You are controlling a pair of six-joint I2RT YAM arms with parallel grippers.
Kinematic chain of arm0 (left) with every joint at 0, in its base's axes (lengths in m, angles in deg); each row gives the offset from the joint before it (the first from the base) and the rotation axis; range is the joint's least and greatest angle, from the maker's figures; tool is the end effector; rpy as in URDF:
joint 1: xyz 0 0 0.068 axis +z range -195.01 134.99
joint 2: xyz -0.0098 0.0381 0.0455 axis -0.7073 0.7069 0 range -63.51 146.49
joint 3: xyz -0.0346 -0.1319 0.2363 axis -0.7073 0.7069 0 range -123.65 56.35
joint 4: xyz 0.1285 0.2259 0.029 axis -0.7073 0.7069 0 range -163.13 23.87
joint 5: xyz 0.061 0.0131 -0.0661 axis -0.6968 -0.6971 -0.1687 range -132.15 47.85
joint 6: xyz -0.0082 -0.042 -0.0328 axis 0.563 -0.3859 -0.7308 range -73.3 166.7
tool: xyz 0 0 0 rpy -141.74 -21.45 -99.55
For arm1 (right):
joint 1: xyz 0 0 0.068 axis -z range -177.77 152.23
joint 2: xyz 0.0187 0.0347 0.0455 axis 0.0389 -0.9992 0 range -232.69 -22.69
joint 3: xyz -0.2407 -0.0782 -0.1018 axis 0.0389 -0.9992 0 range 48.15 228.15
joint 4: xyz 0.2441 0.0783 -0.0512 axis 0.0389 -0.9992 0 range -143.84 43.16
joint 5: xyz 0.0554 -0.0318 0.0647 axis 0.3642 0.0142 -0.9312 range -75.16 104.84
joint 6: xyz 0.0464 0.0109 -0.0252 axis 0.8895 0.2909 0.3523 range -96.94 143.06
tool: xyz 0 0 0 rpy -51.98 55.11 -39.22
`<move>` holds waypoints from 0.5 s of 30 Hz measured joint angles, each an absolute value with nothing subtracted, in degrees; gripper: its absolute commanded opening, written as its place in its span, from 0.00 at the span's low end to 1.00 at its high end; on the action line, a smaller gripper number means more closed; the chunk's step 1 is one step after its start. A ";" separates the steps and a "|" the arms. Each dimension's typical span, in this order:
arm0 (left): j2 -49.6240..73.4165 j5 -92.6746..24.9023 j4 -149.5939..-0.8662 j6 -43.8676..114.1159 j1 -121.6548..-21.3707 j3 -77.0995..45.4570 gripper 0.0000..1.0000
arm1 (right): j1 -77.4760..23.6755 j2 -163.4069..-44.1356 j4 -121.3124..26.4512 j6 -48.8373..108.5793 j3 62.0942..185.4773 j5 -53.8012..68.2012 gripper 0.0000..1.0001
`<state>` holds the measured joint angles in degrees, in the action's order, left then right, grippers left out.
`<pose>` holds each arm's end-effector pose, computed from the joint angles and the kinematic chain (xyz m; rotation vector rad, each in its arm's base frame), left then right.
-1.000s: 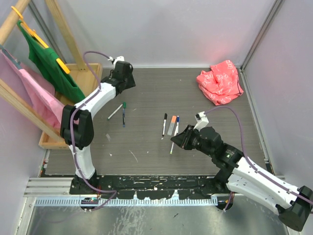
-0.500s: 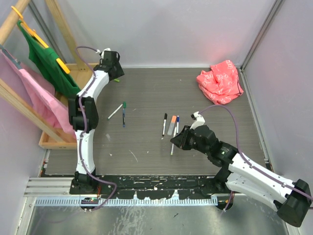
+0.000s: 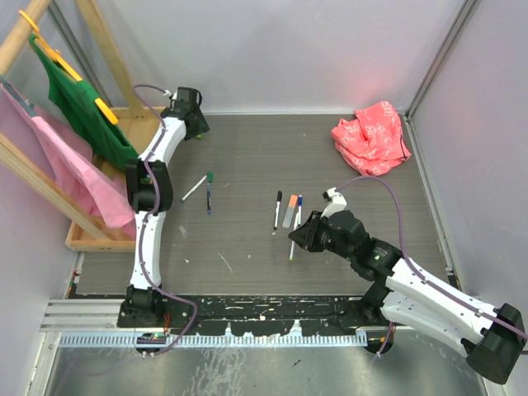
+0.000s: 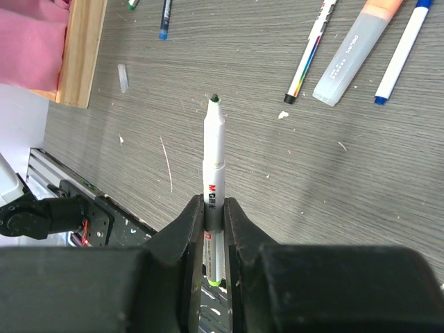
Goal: Insert the pens into the pen caps
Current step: Pick up the pen cap from the center of the board.
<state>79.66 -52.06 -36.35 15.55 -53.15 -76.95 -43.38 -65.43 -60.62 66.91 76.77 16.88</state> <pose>0.5531 -0.0729 0.2096 -0.5532 2.3073 -0.1231 0.1235 0.1243 0.2398 -0.0101 2.1905 0.9002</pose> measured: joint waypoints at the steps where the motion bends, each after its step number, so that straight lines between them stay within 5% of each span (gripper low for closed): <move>1: 80.08 -51.93 -35.91 15.44 -53.11 -77.67 0.49 | -43.31 -65.26 -60.59 66.89 76.77 16.88 0.00; 15: 85.54 -50.81 -34.43 14.02 -52.22 -81.12 0.48 | -42.53 -65.04 -60.64 65.89 76.77 16.86 0.00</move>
<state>85.54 -50.81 -34.43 14.02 -52.22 -81.12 -42.53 -65.04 -60.64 65.89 76.77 16.86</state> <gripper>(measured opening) 0.488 0.192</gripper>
